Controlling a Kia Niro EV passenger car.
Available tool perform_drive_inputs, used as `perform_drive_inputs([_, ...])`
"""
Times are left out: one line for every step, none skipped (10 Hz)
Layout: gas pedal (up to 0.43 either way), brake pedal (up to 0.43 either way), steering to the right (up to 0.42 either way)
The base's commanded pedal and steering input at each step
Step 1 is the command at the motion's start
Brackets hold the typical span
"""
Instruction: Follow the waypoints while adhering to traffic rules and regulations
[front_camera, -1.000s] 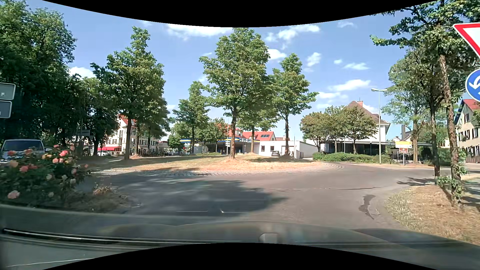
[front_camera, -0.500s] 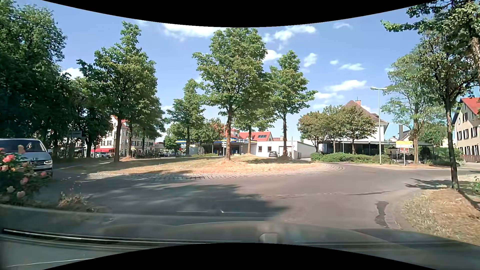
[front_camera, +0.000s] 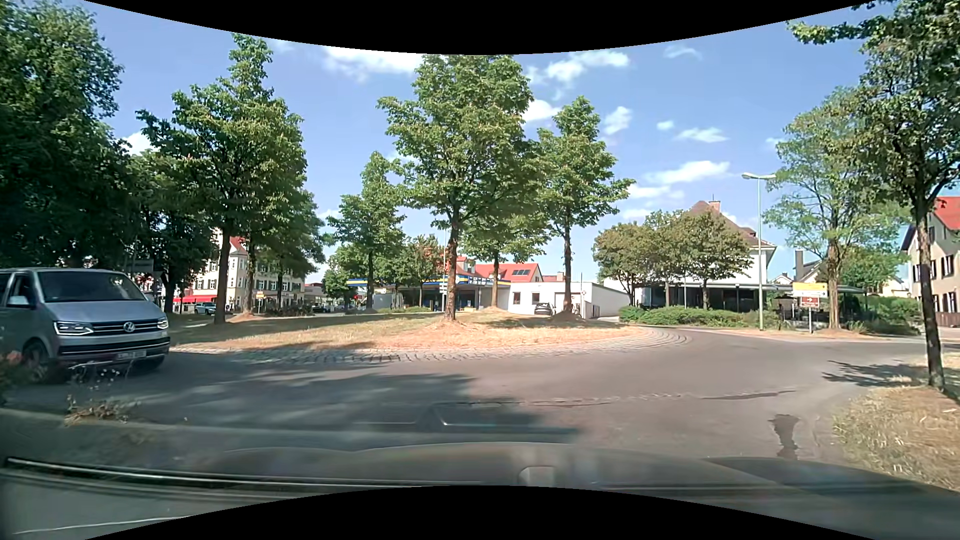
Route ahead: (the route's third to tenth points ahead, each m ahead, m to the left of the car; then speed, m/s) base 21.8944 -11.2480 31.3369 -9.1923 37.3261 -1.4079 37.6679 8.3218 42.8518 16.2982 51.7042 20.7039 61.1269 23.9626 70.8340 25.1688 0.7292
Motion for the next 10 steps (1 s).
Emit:
perform_drive_inputs([0.0,0.152,0.064])
perform_drive_inputs([0.0,0.146,0.064])
perform_drive_inputs([0.0,0.146,0.064])
perform_drive_inputs([0.0,0.116,0.064])
perform_drive_inputs([0.0,0.073,0.064])
perform_drive_inputs([0.0,0.037,0.064])
perform_drive_inputs([0.0,0.006,0.064])
perform_drive_inputs([0.0,0.006,0.064])
perform_drive_inputs([0.0,0.006,0.064])
perform_drive_inputs([0.0,0.006,0.064])
